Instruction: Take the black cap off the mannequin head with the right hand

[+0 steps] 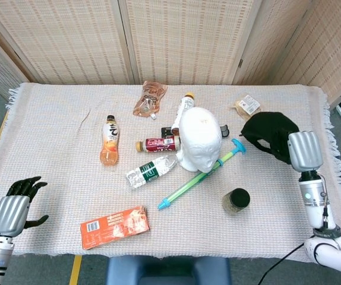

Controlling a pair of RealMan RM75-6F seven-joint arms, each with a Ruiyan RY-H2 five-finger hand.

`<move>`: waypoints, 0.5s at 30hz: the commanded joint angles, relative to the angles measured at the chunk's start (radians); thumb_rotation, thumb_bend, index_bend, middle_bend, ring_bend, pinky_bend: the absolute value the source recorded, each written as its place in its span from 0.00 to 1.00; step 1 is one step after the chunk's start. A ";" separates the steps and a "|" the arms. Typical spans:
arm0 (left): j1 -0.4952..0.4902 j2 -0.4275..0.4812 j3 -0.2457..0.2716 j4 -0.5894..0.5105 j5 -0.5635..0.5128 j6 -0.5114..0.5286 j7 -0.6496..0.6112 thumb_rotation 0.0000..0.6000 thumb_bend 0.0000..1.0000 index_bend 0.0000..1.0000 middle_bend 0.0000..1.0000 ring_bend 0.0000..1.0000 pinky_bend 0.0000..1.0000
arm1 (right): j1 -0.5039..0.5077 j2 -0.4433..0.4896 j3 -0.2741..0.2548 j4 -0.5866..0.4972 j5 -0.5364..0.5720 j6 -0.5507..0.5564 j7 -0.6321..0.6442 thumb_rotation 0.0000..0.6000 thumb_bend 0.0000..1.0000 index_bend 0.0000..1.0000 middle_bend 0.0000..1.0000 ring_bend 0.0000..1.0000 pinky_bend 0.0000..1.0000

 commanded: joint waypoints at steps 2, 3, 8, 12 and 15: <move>0.000 -0.002 0.003 -0.003 0.001 -0.001 0.002 1.00 0.10 0.26 0.18 0.15 0.17 | -0.014 -0.009 -0.045 0.023 -0.015 -0.030 0.016 1.00 0.55 0.84 0.72 0.99 1.00; 0.001 -0.003 0.003 -0.004 0.001 -0.001 0.003 1.00 0.10 0.26 0.18 0.15 0.17 | -0.012 -0.019 -0.052 0.035 -0.016 -0.038 0.016 1.00 0.55 0.84 0.72 0.99 1.00; 0.002 0.001 0.006 -0.009 0.001 0.001 0.008 1.00 0.10 0.26 0.18 0.15 0.17 | 0.009 -0.063 -0.088 0.090 -0.001 -0.121 -0.019 1.00 0.43 0.67 0.65 0.83 1.00; 0.003 0.002 0.006 -0.011 -0.002 0.002 0.009 1.00 0.10 0.26 0.18 0.15 0.17 | 0.035 -0.047 -0.101 0.045 0.078 -0.250 -0.106 1.00 0.04 0.14 0.30 0.34 0.65; 0.004 0.000 0.008 -0.009 -0.004 0.000 0.009 1.00 0.10 0.25 0.18 0.15 0.17 | 0.045 -0.034 -0.102 0.005 0.117 -0.289 -0.150 1.00 0.00 0.00 0.11 0.10 0.37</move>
